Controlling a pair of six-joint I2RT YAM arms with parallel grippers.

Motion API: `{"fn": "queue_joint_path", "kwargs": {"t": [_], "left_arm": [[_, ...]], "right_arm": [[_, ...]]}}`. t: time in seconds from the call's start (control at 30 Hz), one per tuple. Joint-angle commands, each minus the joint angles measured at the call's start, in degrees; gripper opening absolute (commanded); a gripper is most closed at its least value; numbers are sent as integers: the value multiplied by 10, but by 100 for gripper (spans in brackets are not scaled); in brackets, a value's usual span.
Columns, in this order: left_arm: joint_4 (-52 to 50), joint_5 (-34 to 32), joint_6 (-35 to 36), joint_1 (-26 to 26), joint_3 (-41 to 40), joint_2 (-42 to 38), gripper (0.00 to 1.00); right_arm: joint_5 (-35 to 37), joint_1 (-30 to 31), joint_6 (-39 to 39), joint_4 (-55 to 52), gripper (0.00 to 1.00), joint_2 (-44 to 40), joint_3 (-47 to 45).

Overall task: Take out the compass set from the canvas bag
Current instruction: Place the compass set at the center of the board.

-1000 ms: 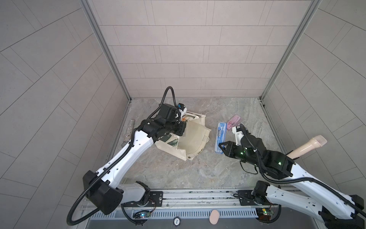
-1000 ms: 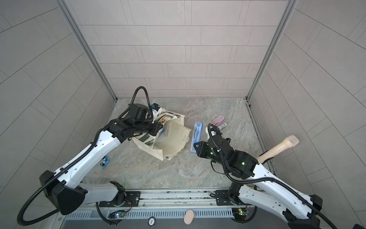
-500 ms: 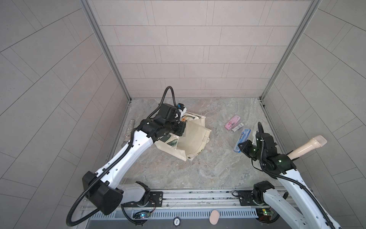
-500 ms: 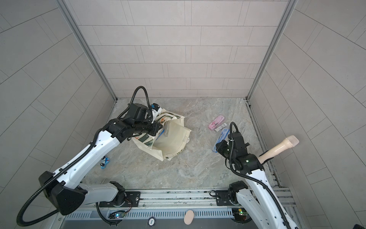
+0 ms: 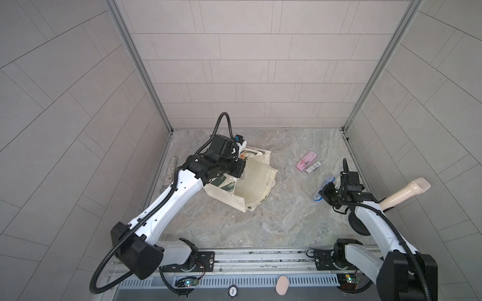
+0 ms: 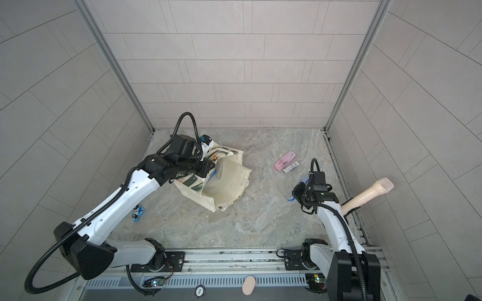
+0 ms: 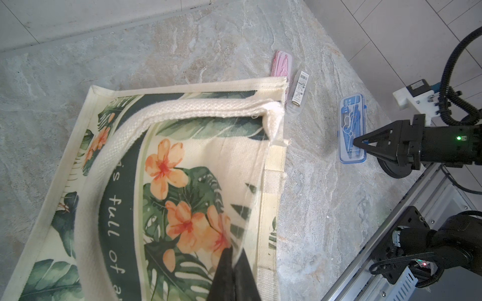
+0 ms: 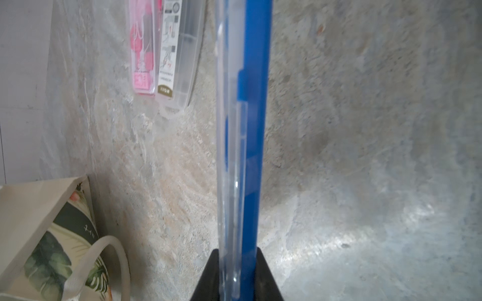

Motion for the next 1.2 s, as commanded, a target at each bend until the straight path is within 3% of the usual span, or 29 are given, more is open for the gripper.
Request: {"fn": "queue_joint_path", "kwargs": {"t": [0.0, 0.4, 0.8, 1.17], "left_arm": [[9, 8, 8, 1, 19, 1, 0], [10, 9, 21, 2, 8, 3, 0], [6, 12, 24, 2, 19, 12, 0], [-9, 9, 34, 4, 34, 16, 0]], "right_arm": [[-24, -27, -30, 19, 13, 46, 18], [-39, -48, -37, 83, 13, 191, 72], [-48, -51, -31, 114, 14, 250, 92], [-74, -53, -1, 176, 30, 313, 100]]}}
